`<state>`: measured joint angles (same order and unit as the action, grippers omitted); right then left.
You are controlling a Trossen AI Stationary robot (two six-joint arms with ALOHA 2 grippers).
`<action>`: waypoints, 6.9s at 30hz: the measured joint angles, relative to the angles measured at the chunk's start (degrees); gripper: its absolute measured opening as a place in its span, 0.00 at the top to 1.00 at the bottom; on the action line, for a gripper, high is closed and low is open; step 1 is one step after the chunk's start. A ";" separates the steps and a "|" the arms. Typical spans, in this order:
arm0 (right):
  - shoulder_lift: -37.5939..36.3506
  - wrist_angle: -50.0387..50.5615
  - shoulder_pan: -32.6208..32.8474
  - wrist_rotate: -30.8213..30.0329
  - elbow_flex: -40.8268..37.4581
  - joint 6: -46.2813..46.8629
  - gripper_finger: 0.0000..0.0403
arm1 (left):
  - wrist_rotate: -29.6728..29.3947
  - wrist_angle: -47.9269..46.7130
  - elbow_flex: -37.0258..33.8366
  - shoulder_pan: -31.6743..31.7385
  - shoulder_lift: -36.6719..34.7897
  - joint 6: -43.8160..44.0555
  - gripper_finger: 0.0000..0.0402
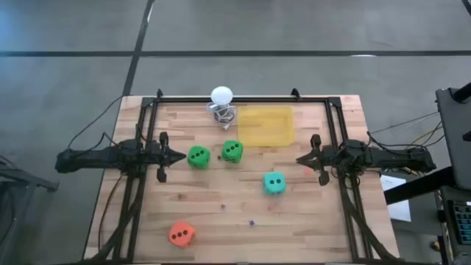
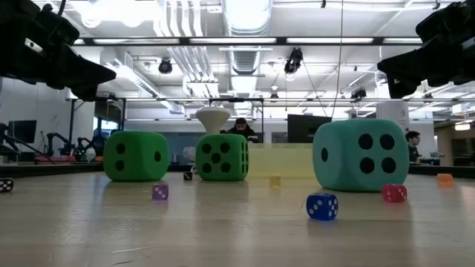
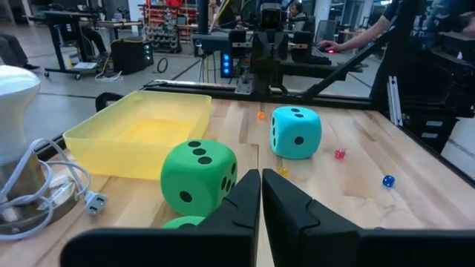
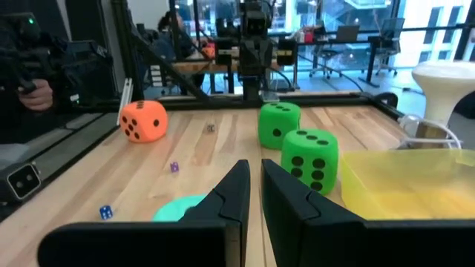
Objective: Pick & Place Dice
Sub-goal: Put the small orange dice into the yellow bin
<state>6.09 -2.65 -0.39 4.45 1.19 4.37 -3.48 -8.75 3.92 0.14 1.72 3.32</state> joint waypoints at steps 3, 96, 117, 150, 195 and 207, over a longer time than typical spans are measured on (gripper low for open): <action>0.02 0.21 0.01 -0.31 0.00 0.10 0.92 | 0.00 0.00 0.00 0.00 0.00 0.08 0.94; 49.07 69.42 0.93 -14.49 47.54 32.77 0.56 | -4.03 6.40 0.66 0.00 0.37 7.20 0.94; 53.40 56.83 3.88 -5.97 31.89 43.88 0.58 | -4.09 6.86 0.66 -0.02 0.42 7.11 0.94; 70.11 48.00 3.90 -5.95 30.39 40.95 0.79 | -4.49 6.93 0.68 0.00 1.53 8.56 0.94; 63.35 49.07 -23.61 -13.58 52.79 11.26 0.90 | -7.50 2.72 15.60 0.00 27.65 10.09 0.94; 80.81 46.90 -34.42 -5.39 61.22 -1.49 0.90 | -9.45 2.83 18.38 0.00 36.03 8.46 0.94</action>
<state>86.90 44.25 -34.81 -0.94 62.42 2.88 -12.93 -5.92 22.31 0.14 37.75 11.78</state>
